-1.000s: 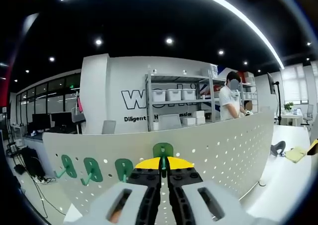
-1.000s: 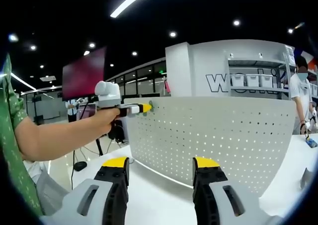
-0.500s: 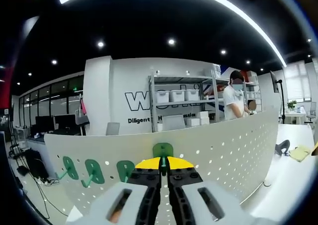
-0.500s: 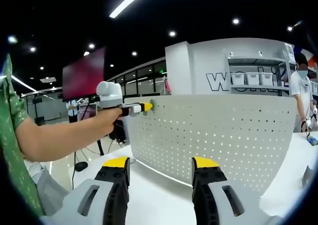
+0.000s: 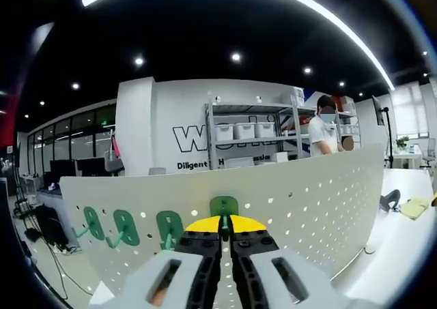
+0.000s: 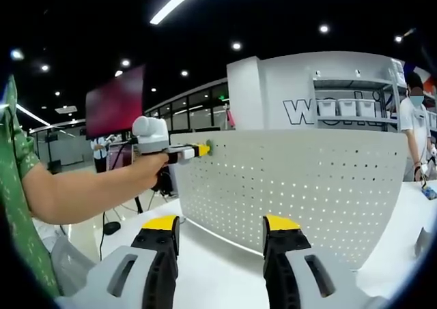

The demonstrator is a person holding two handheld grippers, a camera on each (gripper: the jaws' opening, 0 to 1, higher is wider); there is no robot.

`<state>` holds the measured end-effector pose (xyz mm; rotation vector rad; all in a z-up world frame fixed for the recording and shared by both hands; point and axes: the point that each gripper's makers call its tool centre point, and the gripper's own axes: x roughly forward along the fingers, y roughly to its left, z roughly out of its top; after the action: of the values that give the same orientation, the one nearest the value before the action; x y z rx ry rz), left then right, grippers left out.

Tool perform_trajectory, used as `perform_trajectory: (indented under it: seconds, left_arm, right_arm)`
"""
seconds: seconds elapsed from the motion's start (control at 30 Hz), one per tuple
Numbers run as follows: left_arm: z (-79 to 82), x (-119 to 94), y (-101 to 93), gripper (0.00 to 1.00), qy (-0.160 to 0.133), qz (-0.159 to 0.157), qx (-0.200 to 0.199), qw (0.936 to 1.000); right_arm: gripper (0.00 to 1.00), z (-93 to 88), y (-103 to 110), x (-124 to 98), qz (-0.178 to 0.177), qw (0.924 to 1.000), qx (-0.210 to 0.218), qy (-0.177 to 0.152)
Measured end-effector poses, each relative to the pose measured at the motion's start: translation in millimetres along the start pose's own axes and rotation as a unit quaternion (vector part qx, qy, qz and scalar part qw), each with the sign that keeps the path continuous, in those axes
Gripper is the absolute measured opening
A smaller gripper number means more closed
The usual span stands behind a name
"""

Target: Insert the hook assembly into the mounting plate slot until the hook locks in place.

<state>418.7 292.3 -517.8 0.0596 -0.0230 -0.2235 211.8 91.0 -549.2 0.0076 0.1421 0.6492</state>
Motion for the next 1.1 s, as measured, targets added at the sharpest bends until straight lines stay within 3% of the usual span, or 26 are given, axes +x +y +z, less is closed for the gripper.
perform_trajectory:
  seconds: [0.6, 1.1]
  left_arm:
    - [-5.9, 7.0, 4.2, 0.03, 0.005, 0.005, 0.006, 1.0000]
    - [-6.9, 8.3, 2.4, 0.03, 0.003, 0.033, 0.036, 0.9988]
  right_arm:
    - [0.49, 1.0, -3.2, -2.9, -0.004, 1.0000, -0.003, -0.001]
    - [0.49, -2.2, -2.0, -1.3, -0.001, 1.0000, 0.001, 0.001]
